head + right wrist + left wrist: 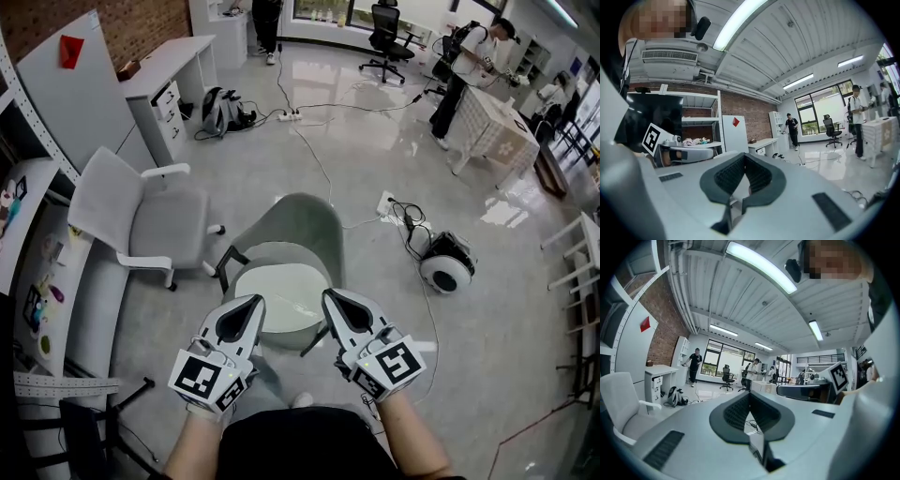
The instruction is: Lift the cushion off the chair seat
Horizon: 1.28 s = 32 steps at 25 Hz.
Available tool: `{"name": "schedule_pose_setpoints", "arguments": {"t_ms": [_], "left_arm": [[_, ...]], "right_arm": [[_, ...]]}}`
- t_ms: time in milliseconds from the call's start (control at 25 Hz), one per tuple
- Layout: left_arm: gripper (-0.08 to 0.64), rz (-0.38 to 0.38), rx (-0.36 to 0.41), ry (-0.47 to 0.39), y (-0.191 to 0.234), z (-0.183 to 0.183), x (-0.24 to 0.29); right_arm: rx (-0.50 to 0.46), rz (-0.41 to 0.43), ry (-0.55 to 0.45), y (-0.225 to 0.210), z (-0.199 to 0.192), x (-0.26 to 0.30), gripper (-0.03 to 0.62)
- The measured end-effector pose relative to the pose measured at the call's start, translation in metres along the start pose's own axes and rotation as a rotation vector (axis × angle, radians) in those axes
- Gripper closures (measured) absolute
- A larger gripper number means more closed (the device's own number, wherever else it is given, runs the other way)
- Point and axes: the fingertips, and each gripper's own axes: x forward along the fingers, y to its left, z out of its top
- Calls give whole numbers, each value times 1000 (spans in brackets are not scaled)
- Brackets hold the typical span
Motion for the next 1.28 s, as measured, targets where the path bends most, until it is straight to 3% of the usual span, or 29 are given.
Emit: {"name": "schedule_pose_setpoints", "arguments": {"t_ms": [200,680,880,1280], "left_arm": [[548,-30,-22,7,58,9,26],[548,-132,-19,66,160,12,73],[546,-152,-38,87,170,5,85],[546,-163,-77,140,148,-26,105]], "right_arm": [[10,-5,-22,-7,16,61,583],[-12,-126,69,-30,10,161,583],[-14,-143,79,-33,9,174,583],[-11,-157,128,-55,2,145,583]]}}
